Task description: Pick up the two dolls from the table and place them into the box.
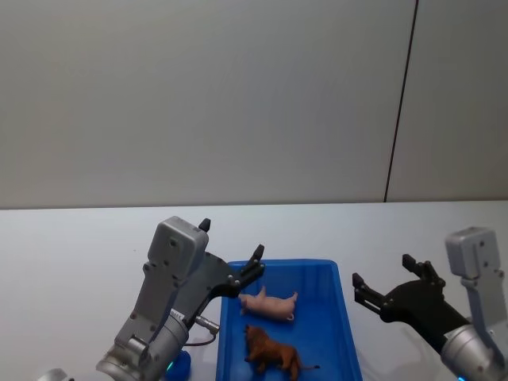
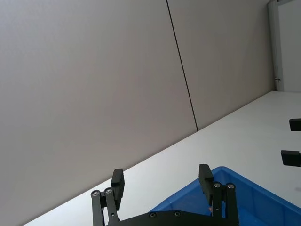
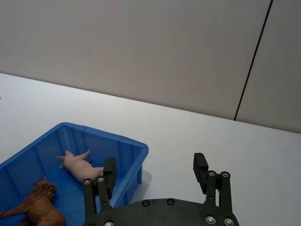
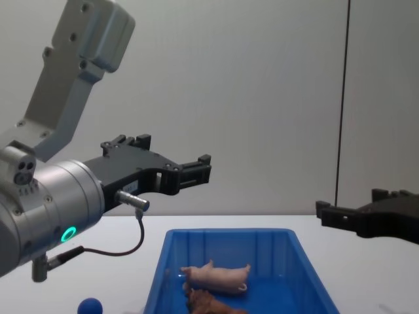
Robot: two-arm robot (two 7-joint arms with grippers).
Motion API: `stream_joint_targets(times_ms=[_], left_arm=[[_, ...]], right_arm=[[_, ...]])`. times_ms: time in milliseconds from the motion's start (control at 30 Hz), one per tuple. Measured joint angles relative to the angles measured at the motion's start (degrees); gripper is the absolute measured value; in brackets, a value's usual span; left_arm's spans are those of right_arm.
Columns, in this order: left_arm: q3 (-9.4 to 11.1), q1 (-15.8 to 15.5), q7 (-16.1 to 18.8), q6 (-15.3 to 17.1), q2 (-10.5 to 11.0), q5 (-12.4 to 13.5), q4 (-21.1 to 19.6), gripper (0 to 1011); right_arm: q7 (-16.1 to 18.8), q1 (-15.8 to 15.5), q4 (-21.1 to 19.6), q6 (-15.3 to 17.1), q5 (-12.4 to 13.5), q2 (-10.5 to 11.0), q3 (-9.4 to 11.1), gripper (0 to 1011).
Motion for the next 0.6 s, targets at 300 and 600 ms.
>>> stream_joint_targets(times_ms=[300,600], left_arm=[[-0.4,0.3,0.0,1.4,0.4,-0.5,-0.5,1001],[-1.5,1.5,0.8,5.9,2.1,-2.7,-2.1,1001]], right_arm=[[-1.7,-1.4,-1.4,-0.4,1.0,0.7,0.4,1001],[-2.5,-2.0,-2.1,-0.6,1.4,1.0,0.6,1001]])
